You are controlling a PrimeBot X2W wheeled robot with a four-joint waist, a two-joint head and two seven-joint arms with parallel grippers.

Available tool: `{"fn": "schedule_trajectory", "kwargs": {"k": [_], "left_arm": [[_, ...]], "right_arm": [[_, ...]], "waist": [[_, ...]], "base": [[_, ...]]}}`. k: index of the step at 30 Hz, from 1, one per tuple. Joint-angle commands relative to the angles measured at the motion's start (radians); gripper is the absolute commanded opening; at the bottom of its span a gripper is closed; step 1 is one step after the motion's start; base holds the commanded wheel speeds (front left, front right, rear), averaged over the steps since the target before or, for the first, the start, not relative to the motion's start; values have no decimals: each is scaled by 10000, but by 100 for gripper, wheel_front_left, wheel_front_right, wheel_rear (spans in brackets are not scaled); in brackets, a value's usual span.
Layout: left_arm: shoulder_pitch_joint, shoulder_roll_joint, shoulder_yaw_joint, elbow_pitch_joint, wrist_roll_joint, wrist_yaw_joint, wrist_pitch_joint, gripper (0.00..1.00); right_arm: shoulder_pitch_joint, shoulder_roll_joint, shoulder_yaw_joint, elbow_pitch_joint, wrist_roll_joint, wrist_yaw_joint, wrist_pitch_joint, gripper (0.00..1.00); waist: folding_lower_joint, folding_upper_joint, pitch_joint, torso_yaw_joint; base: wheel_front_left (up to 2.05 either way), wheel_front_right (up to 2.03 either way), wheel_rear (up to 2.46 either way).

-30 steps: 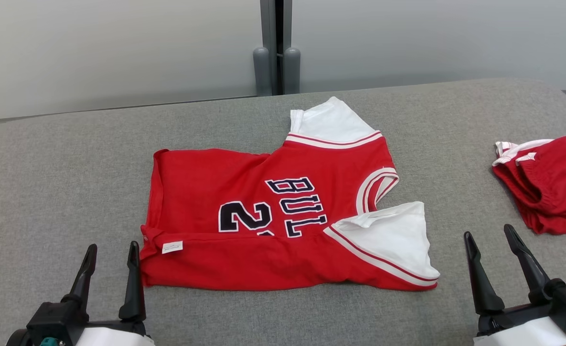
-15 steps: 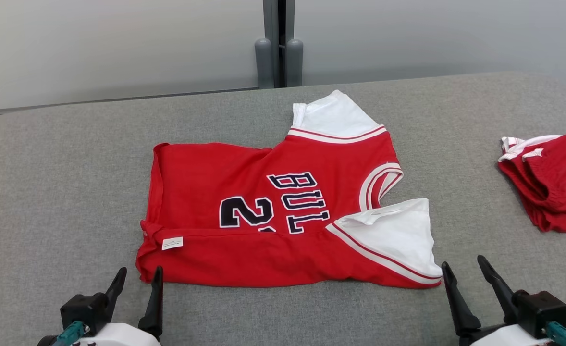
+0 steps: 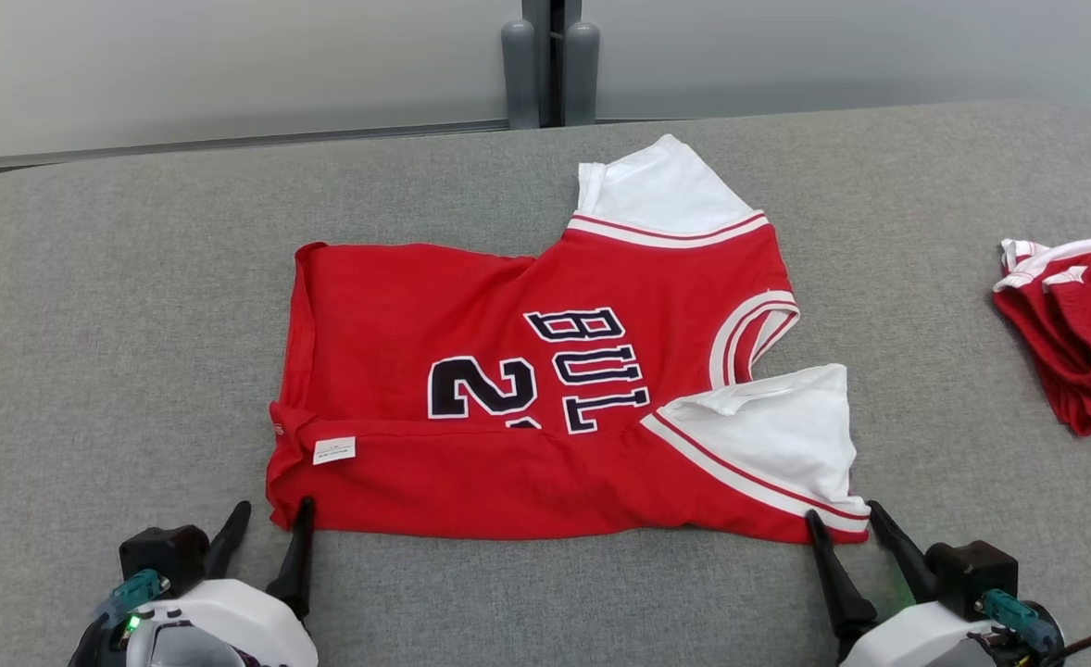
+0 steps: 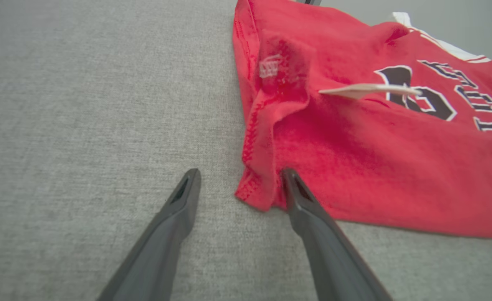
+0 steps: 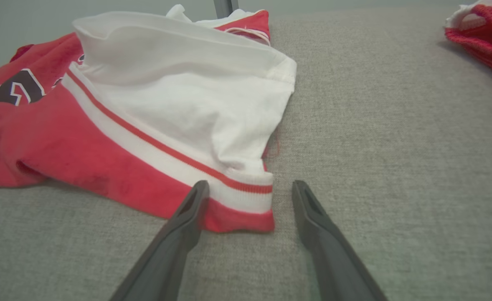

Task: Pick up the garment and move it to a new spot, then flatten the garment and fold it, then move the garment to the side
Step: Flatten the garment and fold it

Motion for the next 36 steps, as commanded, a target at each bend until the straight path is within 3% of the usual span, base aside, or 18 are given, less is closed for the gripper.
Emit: {"fn": "schedule_trajectory", "kwargs": {"k": [1, 2, 3, 4, 15, 27, 32, 33, 34, 35, 36], "left_arm": [[-221, 19, -107, 164, -14, -176, 32, 100], [-279, 21, -153, 251, 16, -233, 24, 100], [-348, 47, -220, 319, 106, -265, 4, 40], [-391, 39, -282, 365, 147, -315, -16, 0], [277, 339, -54, -562, -23, 57, -106, 0], [3138, 929, 321, -3879, -638, 1411, 1235, 0], [3893, 1027, 234, -4511, -932, 1690, 1876, 0], [3930, 1016, 179, -4547, -976, 1679, 2007, 0], [3896, 1005, 199, -4555, -994, 1753, 2100, 45], [3846, 981, 144, -4549, -1027, 1744, 2180, 100], [3756, 946, 142, -4566, -1022, 1735, 2151, 100]], "right_arm": [[-183, -18, 124, 225, 107, -18, -69, 49], [-242, -19, 152, 324, 158, -18, -86, 38], [-304, -28, 172, 401, 192, -18, -132, 0], [-340, -36, 221, 458, 255, -18, -154, 0], [158, -346, -109, -427, 425, -21, -212, 0], [2553, -182, -1148, -2171, 366, -23, 691, 0], [3123, 19, -1134, -2560, 378, -23, 1073, 0], [3115, 28, -1128, -2599, 354, -23, 1114, 5], [3073, 40, -1133, -2608, 309, -21, 1156, 46], [2977, 46, -1107, -2653, 249, -21, 1147, 90], [2844, 34, -1071, -2723, 190, -21, 1054, 100]], "waist": [[0, 0, 38, 5], [0, 0, 55, 7], [0, 0, 65, 5], [0, 0, 71, 5], [0, 0, -275, 48], [0, 0, -994, 176], [0, 0, -1055, 139], [0, 0, -1049, 124], [0, 0, -1038, 114], [0, 0, -1030, 99], [0, 0, -1013, 79]], "base": [[0, 0, 0], [0, 0, 0], [0, 0, 0], [0, 0, 0], [0, 0, 0], [0, 0, 0], [0, 0, 0], [0, 0, 0], [0, 0, 0], [0, 0, 0], [0, 0, 0]]}}
